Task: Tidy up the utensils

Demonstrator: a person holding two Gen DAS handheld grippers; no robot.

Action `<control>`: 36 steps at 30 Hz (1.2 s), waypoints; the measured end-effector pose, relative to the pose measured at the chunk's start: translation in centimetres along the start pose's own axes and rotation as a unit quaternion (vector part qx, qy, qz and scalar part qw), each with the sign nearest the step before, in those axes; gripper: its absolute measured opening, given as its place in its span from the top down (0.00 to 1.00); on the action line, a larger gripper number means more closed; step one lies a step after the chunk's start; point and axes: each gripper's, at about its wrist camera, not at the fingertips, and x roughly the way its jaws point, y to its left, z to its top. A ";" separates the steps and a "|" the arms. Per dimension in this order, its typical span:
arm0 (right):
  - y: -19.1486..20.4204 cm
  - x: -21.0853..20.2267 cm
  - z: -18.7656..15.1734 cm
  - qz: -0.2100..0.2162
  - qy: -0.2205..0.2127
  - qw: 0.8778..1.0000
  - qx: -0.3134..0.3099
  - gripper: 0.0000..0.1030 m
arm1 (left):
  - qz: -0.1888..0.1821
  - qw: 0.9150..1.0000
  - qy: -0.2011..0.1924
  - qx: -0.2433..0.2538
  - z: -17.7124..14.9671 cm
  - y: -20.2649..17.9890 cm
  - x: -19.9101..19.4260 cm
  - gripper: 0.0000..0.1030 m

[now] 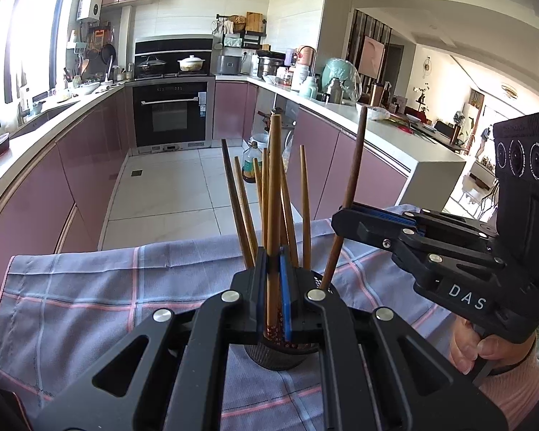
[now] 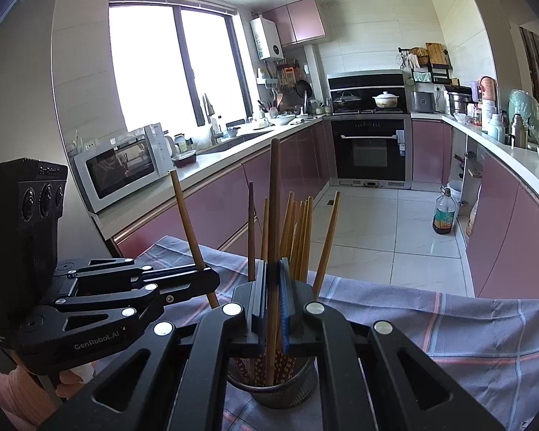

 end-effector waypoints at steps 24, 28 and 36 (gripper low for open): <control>-1.7 1.0 -2.2 -0.020 0.019 0.999 0.034 0.60 | 0.032 0.999 0.027 -0.024 -2.9 3.0 3.9 0.50; -1.3 0.0 -3.4 -0.030 0.010 0.999 0.035 0.37 | 0.054 0.998 0.010 -0.028 -4.5 3.7 2.6 0.28; 0.5 -2.5 -5.9 -0.077 -0.029 0.996 0.017 0.06 | 0.115 0.992 -0.042 -0.023 -7.5 4.2 -1.2 0.05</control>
